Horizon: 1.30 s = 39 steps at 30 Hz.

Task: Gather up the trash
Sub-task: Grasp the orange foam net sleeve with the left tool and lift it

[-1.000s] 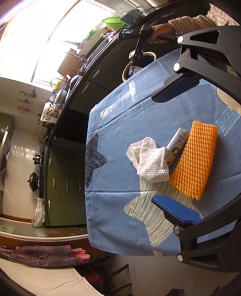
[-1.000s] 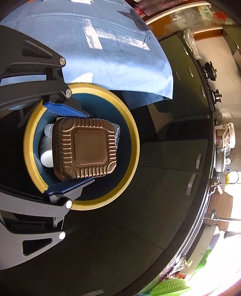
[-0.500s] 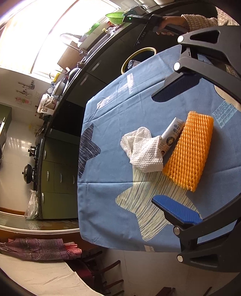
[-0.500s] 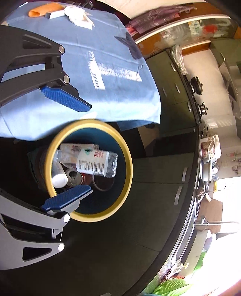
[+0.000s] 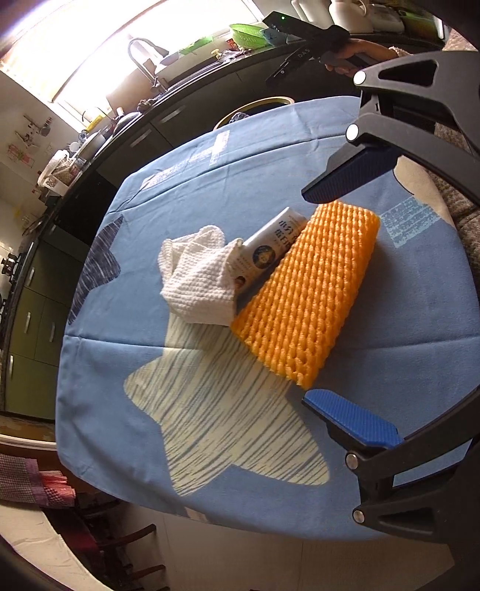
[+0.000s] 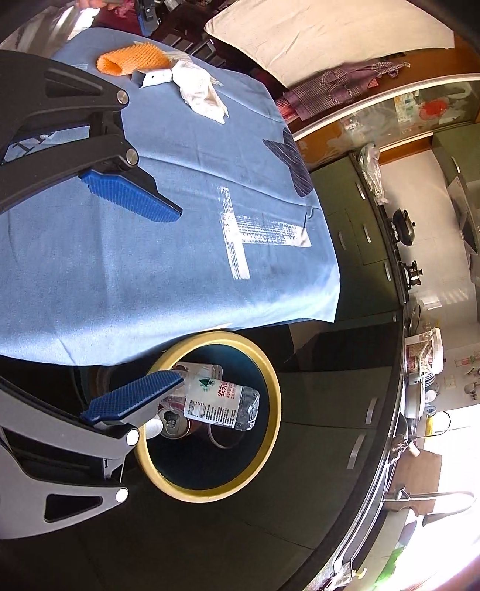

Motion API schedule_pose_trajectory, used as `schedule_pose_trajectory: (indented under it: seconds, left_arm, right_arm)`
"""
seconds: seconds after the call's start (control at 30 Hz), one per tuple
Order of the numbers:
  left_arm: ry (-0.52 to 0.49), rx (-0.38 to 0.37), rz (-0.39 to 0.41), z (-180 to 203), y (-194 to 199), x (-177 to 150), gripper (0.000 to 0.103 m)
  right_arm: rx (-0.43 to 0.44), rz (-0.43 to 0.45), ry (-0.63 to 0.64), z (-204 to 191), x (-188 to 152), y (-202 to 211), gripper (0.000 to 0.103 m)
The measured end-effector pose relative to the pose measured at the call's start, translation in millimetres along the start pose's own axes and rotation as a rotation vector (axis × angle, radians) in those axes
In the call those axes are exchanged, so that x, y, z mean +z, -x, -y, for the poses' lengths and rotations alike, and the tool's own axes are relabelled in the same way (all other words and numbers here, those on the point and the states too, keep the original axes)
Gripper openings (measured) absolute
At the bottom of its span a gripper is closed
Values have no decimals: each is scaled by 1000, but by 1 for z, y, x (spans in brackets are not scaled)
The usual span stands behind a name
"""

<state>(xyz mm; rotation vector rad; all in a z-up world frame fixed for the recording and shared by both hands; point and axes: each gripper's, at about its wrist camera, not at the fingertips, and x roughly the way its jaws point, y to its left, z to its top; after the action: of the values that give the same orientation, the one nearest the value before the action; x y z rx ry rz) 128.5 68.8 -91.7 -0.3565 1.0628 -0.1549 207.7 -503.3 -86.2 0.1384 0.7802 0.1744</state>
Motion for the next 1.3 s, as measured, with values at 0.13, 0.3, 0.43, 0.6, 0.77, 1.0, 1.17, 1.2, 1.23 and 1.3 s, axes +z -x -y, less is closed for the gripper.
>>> schedule_pose_trajectory:
  seconds: [0.13, 0.3, 0.43, 0.6, 0.77, 1.0, 1.17, 1.2, 1.23, 1.3]
  left_arm:
    - [44, -57, -68, 0, -16, -9, 96]
    - [124, -173, -105, -3, -32, -7, 96]
    - [135, -195, -113, 0, -42, -5, 94]
    - [120, -181, -100, 3, -49, 2, 57]
    - [140, -212, -97, 0, -56, 7, 34]
    - [117, -273, -21, 6, -44, 11, 12]
    - [-4, -199, 67, 29, -15, 12, 11]
    - [-33, -182, 83, 34, -8, 12, 11]
    - [-59, -163, 99, 39, -2, 12, 11]
    - [-109, -137, 128, 51, 11, 13, 11]
  right_arm:
    - [35, -9, 17, -5, -1, -4, 82]
    - [60, -8, 14, -5, -4, -3, 82]
    - [61, 1, -1, 0, -5, 1, 82]
    - [67, 8, -12, 4, -6, 4, 82]
    - [76, 5, -16, 4, -8, 4, 82]
    - [75, 6, -18, 4, -8, 5, 82]
    - [77, 5, -16, 3, -8, 5, 82]
    - [79, 5, -14, 2, -8, 5, 82]
    - [80, 5, -14, 2, -9, 5, 82]
    - [82, 5, -12, 2, -8, 6, 82]
